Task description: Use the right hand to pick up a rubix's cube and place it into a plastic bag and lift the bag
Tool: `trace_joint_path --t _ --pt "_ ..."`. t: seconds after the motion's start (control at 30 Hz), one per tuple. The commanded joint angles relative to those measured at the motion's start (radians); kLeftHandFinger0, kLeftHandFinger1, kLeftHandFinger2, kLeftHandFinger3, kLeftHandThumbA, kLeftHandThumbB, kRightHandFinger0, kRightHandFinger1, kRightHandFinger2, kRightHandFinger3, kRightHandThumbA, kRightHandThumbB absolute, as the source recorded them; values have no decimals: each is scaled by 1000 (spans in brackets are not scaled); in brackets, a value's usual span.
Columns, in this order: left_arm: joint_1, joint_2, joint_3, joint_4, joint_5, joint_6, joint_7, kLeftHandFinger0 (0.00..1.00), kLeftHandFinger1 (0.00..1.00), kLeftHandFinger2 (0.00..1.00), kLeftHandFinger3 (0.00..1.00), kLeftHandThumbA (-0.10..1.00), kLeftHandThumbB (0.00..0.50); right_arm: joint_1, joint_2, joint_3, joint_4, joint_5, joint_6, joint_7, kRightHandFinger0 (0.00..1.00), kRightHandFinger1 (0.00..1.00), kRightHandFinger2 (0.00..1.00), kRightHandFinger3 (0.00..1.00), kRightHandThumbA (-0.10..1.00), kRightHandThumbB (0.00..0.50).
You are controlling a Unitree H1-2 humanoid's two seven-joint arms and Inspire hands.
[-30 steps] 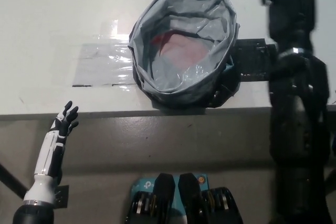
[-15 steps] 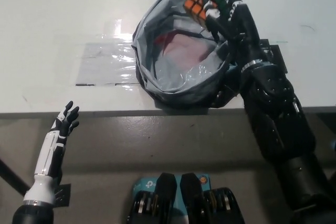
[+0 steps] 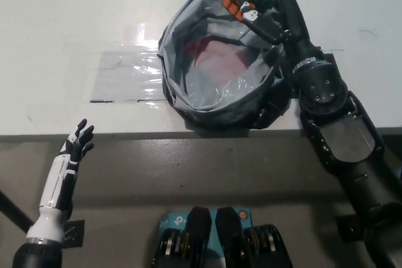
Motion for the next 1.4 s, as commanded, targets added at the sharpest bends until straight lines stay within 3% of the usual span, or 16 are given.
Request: trace_joint_path --t 0.0,0.3,0.6,0.77,0.83,0.97,1.2,1.37 --pt "-30 18 -5 -22 -9 -38 -14 1000 1000 1000 1000 1000 241 -63 -60 61 -65 -119 -68 101 1000 1000 1000 1000 771 500" --pt "-39 21 -16 -33 -5 -12 -19 1000 1000 1000 1000 1000 249 -43 -107 82 -150 -161 -31 167 1000 1000 1000 1000 928 500" --pt "-39 24 -17 -40 -5 -8 -21 1000 1000 1000 1000 1000 233 -27 -106 48 -174 -193 -26 148 1000 1000 1000 1000 915 500" --pt "-45 27 -15 -38 -20 2 -27 1000 1000 1000 1000 1000 254 -35 -100 5 -175 -260 -85 25 1000 1000 1000 1000 882 448" --pt "-40 22 -12 -41 -32 2 -28 1000 1000 1000 1000 1000 236 -46 -107 -3 -162 -290 -107 -6 1000 1000 1000 1000 905 438" --pt "-33 20 -13 -39 -20 -8 -22 1000 1000 1000 1000 1000 222 -53 -118 -3 -154 -348 -80 -30 1000 1000 1000 1000 913 436" --pt "-36 20 -12 -32 -15 -14 -19 1000 1000 1000 1000 1000 247 -87 -96 0 -20 -399 -79 -96 1000 1000 1000 1000 902 452" --pt "-36 22 -12 -29 -12 -22 -20 1000 1000 1000 1000 1000 250 -115 -60 7 106 -394 -103 -112 1000 1000 1000 1000 879 437"
